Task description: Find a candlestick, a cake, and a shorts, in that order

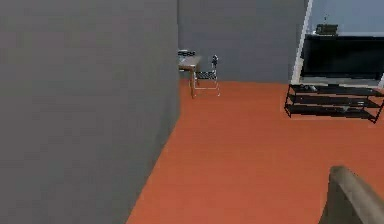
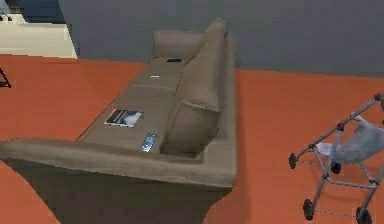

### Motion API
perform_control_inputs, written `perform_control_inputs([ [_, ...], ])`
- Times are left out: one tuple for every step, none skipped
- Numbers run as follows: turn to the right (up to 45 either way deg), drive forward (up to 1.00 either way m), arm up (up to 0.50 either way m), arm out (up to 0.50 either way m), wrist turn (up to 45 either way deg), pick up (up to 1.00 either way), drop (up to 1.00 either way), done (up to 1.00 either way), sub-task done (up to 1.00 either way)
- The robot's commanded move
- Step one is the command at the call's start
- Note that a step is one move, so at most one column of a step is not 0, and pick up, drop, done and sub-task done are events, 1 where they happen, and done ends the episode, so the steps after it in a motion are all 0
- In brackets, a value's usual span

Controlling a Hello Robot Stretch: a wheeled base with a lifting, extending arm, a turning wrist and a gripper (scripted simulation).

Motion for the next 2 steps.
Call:
perform_control_inputs([
  [9.0, 0.00, 0.00, 0.00, 0.0, 0.00, 0.00, 0.00, 0.00],
  [0.0, 1.00, 0.00, 0.00, 0.0, 0.00, 0.00, 0.00, 0.00],
])
